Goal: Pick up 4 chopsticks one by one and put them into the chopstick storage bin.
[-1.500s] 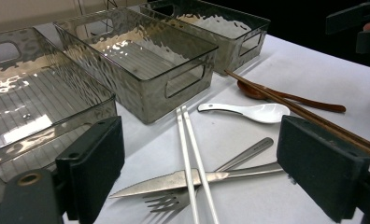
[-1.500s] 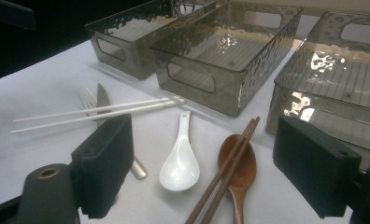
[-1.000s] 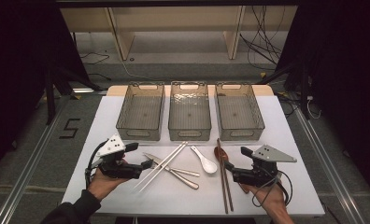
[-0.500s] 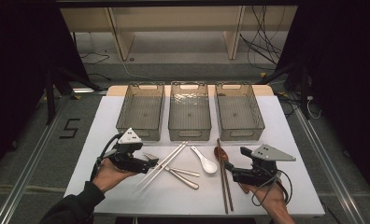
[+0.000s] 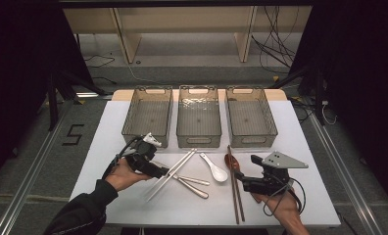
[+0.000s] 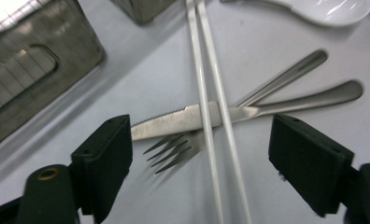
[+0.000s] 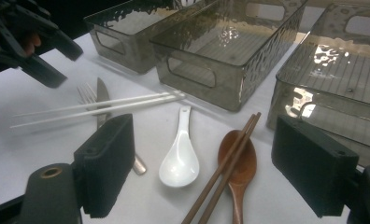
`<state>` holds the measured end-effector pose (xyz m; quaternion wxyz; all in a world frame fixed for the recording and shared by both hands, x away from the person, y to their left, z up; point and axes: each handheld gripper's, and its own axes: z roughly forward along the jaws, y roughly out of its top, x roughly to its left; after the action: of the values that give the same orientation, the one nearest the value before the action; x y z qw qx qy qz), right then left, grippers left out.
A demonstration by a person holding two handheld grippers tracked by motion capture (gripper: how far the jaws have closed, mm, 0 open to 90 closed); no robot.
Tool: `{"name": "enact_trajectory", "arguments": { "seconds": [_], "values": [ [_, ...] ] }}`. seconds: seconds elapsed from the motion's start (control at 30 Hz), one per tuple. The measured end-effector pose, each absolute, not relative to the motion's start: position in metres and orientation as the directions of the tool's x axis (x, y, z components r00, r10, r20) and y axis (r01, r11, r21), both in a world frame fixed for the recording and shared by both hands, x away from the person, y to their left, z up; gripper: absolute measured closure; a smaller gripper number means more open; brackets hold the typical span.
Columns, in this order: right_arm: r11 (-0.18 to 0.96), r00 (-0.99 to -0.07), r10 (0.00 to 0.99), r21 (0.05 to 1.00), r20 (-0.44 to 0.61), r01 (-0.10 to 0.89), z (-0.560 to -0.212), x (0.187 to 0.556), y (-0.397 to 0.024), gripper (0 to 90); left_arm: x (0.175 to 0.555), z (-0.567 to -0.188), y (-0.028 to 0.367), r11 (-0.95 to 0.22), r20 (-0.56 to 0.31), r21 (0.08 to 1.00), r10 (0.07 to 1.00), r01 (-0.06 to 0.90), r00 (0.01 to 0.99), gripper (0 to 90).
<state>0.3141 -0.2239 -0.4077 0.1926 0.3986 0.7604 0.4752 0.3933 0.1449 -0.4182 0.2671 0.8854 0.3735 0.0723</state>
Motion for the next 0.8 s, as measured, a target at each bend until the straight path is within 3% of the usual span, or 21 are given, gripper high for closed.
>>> {"name": "enact_trajectory", "arguments": {
  "seconds": [0.07,0.27,0.8],
  "values": [
    [0.231,-0.609,0.788,0.875,0.088,0.425,-0.408,0.314,-0.224,22.5,0.397,-0.425,0.140,-0.625,-0.036,0.476,0.689,0.618,0.724,26.8],
    [0.237,-0.614,0.785,0.875,0.084,0.423,-0.408,0.315,-0.223,22.5,0.405,-0.432,0.135,-0.655,-0.043,0.414,0.679,0.632,0.732,37.1],
    [0.240,-0.616,0.783,0.873,0.085,0.425,-0.408,0.315,-0.222,22.8,0.411,-0.447,0.128,-0.661,-0.097,0.345,0.681,0.666,0.726,55.1]
  ]
}}
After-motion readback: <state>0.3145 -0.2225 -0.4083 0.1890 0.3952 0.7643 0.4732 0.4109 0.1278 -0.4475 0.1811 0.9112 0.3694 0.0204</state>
